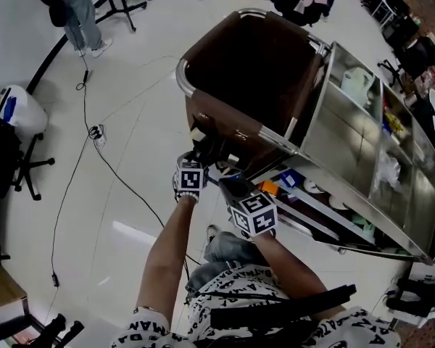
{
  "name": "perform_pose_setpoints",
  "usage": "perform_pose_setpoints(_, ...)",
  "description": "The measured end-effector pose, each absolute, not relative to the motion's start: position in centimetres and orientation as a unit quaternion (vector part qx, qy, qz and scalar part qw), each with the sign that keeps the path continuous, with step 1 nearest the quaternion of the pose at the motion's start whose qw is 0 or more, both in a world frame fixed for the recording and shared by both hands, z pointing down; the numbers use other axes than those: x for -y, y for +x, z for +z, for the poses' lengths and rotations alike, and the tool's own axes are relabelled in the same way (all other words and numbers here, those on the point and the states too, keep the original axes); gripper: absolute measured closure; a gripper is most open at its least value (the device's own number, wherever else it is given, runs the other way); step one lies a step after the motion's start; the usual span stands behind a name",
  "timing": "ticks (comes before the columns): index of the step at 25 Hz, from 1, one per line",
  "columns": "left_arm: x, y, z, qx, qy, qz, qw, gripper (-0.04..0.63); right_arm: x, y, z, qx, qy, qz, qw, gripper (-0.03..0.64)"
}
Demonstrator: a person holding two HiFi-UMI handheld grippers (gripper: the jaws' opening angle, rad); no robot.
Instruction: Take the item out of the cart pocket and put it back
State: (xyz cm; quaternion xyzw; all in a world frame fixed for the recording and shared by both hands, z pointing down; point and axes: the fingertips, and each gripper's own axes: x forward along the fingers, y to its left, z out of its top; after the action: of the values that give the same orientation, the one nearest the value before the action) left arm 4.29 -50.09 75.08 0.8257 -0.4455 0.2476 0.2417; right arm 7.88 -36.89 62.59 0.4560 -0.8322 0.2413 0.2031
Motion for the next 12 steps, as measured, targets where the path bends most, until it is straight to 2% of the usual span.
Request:
perform_pose_setpoints(2,48.6,2.9,72.2,0.461,0.826,0.214,0.243,0.383,36.3,7.4,61.5,0.836,0.452,0.232,0.206,0.604)
perform_pose_setpoints(12,30.8,-8.0,60.1,0.538,0.787,0.092,0.287,0.383,28.2,3.9,55.1,0.862,0.422,0.203,0.194,0.604)
